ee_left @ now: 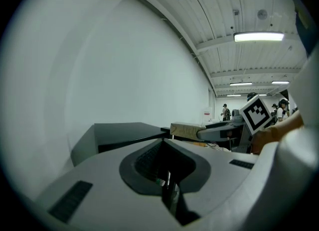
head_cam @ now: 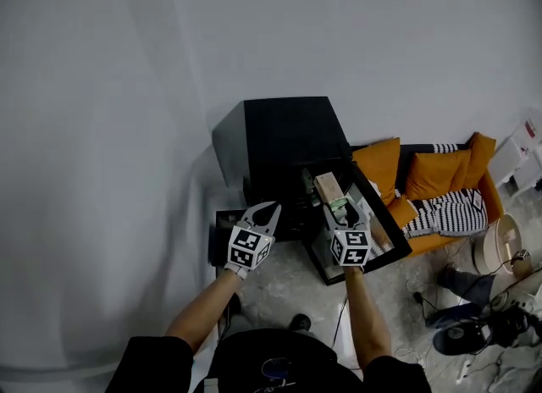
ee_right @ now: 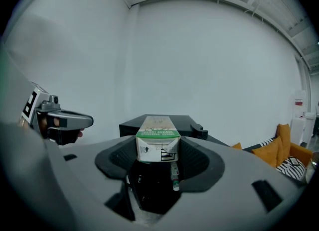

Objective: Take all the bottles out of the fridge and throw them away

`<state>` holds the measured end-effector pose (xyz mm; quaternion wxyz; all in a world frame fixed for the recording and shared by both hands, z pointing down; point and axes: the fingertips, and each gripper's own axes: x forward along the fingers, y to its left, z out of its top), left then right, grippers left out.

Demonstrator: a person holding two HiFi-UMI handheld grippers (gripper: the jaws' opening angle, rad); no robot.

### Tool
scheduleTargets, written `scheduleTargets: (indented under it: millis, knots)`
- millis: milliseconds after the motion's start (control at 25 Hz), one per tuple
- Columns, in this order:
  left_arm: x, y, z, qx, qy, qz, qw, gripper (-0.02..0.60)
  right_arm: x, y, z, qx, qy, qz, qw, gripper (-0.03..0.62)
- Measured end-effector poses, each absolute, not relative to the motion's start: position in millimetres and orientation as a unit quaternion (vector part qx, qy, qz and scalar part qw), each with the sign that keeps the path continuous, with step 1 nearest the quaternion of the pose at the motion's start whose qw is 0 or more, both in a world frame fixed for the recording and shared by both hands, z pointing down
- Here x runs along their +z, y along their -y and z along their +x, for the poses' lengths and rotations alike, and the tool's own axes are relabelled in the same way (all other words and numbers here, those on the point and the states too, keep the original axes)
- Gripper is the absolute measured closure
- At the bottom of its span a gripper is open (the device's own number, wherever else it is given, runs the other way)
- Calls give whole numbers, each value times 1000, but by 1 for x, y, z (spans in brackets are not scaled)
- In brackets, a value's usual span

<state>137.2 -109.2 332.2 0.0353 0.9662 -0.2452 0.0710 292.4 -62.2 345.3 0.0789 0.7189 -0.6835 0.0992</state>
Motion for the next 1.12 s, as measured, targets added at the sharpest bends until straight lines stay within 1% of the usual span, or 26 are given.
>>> scheduleTargets:
  millis: [160, 800, 1120]
  knots:
    - [335, 119, 107, 73, 274, 958, 34, 575, 347, 85, 263, 95, 709, 695, 80, 326]
    - [330, 142, -56, 74, 417, 905, 32, 575, 343, 162, 86, 77, 817, 565, 86, 326]
    - [332, 143, -92, 75, 446, 891, 36, 575, 344, 172, 48, 75, 836, 535, 93, 326]
